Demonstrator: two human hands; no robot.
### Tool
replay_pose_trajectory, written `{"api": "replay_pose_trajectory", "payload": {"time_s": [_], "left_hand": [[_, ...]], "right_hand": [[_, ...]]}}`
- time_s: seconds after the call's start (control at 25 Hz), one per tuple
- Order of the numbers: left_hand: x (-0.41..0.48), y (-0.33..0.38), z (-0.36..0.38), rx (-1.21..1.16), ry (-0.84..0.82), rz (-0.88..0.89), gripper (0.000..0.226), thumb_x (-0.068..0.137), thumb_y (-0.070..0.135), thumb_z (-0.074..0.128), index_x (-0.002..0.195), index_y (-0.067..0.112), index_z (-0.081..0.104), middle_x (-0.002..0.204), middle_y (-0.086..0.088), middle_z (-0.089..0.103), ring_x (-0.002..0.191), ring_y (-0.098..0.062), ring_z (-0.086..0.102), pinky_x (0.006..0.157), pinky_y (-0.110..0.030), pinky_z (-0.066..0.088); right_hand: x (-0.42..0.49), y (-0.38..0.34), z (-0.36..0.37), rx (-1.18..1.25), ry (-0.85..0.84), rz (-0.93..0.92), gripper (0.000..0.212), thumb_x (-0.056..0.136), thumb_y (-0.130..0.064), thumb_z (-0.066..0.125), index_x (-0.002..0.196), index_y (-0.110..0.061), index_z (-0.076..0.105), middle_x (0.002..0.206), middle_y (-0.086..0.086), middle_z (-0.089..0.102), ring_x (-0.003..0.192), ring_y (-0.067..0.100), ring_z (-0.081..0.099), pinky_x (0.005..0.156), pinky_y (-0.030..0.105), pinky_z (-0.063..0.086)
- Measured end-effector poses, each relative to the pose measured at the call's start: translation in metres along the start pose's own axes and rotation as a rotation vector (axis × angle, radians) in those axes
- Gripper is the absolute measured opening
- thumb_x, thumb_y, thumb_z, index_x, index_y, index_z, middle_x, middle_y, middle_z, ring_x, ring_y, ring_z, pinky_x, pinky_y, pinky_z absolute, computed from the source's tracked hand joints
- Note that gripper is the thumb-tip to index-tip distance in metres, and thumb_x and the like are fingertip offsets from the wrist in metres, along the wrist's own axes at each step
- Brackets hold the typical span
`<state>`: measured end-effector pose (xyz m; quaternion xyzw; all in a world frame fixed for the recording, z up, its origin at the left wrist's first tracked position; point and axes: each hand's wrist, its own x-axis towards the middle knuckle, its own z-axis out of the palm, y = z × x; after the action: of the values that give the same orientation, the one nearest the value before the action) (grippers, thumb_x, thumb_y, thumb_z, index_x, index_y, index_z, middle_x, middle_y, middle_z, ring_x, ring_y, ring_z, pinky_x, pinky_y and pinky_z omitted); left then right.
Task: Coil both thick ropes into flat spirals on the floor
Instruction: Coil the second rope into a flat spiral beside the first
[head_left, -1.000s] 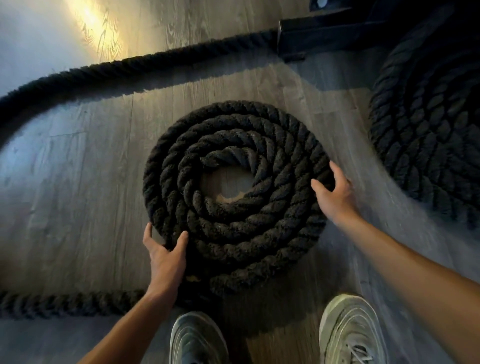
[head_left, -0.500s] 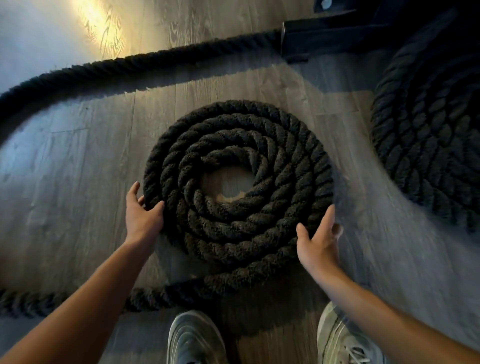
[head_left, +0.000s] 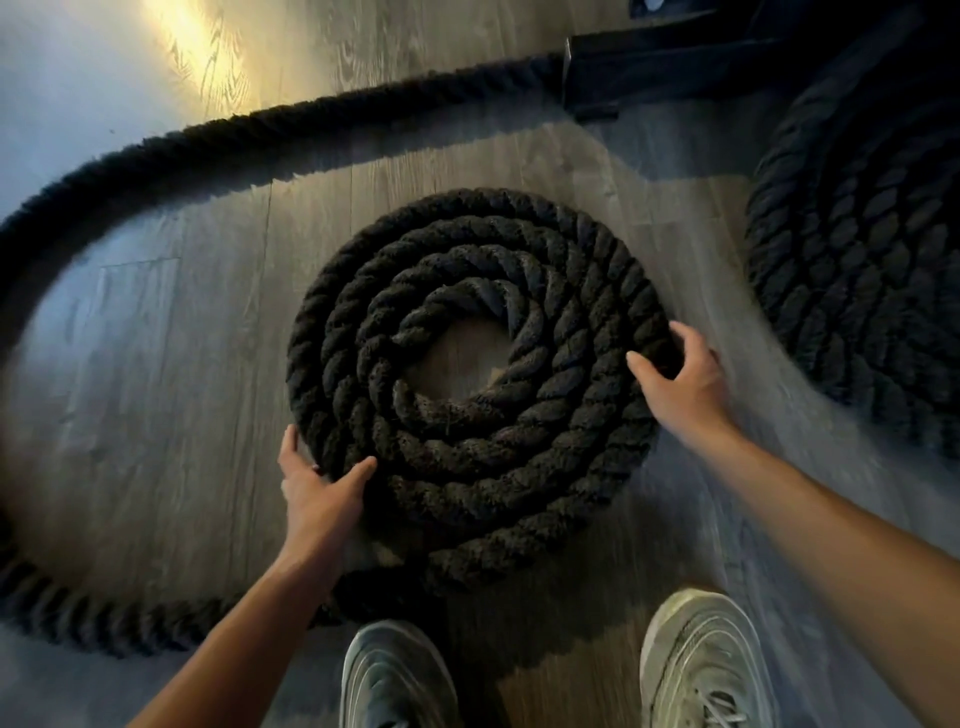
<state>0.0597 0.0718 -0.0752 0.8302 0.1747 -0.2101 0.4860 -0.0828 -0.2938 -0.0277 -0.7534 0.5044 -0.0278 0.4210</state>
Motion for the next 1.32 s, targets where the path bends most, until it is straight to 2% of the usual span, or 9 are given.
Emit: {"api": "replay_pose_trajectory", "payload": {"time_s": [0.12,0.24,0.44,0.76,0.88,1.0,1.08,1.2,1.32], "left_hand": [[0.015,0.019,-0.006,-0.017,-0.011,0.035,0.108,0.062,0.035,0.087,0.148,0.051,0.024,0.142,-0.012,0.047,0.12,-0.027,0.06,0.094,-0.044,0.057],[0.042,0.046,-0.007,0.006,0.028,0.114,0.086,0.087,0.019,0.075,0.155,0.036,0.026,0.144,-0.01,0.046,0.124,-0.025,0.056,0.089,-0.035,0.053],[0.06,0.067,-0.007,0.12,-0.015,0.183,0.071,0.087,0.019,0.067,0.148,0.038,0.037,0.138,-0.003,0.058,0.122,-0.02,0.06,0.107,-0.046,0.05],[0.012,0.035,-0.006,0.208,-0.039,0.16,0.077,0.079,0.034,0.072,0.144,0.047,0.034,0.14,-0.009,0.044,0.123,-0.027,0.054,0.109,-0.05,0.046],[-0.012,0.019,-0.004,0.207,-0.073,0.126,0.077,0.078,0.037,0.08,0.138,0.052,0.033,0.132,-0.013,0.048,0.107,-0.034,0.063,0.081,-0.053,0.061],[-0.005,0.023,-0.008,0.156,-0.138,0.081,0.075,0.079,0.021,0.086,0.129,0.039,0.034,0.114,-0.013,0.063,0.077,-0.02,0.069,0.048,-0.03,0.055],[0.007,0.035,-0.014,0.161,-0.142,0.086,0.07,0.075,0.025,0.089,0.124,0.033,0.04,0.106,-0.007,0.06,0.077,-0.016,0.063,0.053,-0.027,0.051],[0.029,0.056,-0.017,0.099,-0.072,0.107,0.054,0.067,0.051,0.088,0.107,0.041,0.054,0.122,-0.008,0.059,0.102,-0.023,0.065,0.075,-0.039,0.057],[0.048,0.07,-0.012,0.052,-0.041,0.158,0.037,0.088,0.03,0.077,0.117,0.032,0.055,0.13,-0.013,0.062,0.098,-0.022,0.064,0.075,-0.035,0.053]], "right_hand": [[-0.025,0.0,0.011,0.024,0.011,0.085,0.072,0.093,-0.051,0.054,0.153,-0.023,0.025,0.156,0.012,0.03,0.139,0.033,0.035,0.11,0.048,0.034],[-0.08,0.006,0.031,0.021,-0.033,0.147,0.076,0.099,-0.046,0.045,0.157,-0.019,0.005,0.162,0.018,0.008,0.144,0.038,0.027,0.108,0.044,0.032],[-0.109,0.009,0.044,0.033,-0.119,0.152,0.081,0.101,-0.042,0.041,0.155,-0.017,-0.015,0.164,0.018,-0.004,0.151,0.033,0.003,0.115,0.042,0.02],[-0.026,0.003,0.016,0.029,-0.109,0.106,0.076,0.1,-0.036,0.048,0.158,-0.023,0.0,0.164,0.015,0.004,0.15,0.031,0.013,0.116,0.041,0.02],[0.0,0.002,0.009,0.019,0.0,0.03,0.072,0.096,-0.045,0.053,0.156,-0.024,0.02,0.16,0.012,0.026,0.145,0.031,0.026,0.114,0.043,0.026],[0.003,0.003,0.011,0.006,0.05,0.054,0.07,0.093,-0.054,0.051,0.151,-0.021,0.03,0.154,0.011,0.037,0.139,0.033,0.036,0.109,0.046,0.033],[-0.013,0.004,0.016,0.016,0.081,0.084,0.068,0.095,-0.052,0.05,0.151,-0.02,0.028,0.156,0.012,0.033,0.14,0.033,0.034,0.108,0.046,0.032],[-0.059,0.016,0.027,0.021,0.068,0.093,0.07,0.097,-0.048,0.048,0.154,-0.02,0.02,0.16,0.011,0.022,0.142,0.034,0.029,0.107,0.047,0.033],[-0.09,0.03,0.032,0.053,-0.016,0.083,0.077,0.096,-0.051,0.048,0.156,-0.025,0.009,0.163,0.008,0.017,0.146,0.032,0.025,0.111,0.048,0.031]]}}
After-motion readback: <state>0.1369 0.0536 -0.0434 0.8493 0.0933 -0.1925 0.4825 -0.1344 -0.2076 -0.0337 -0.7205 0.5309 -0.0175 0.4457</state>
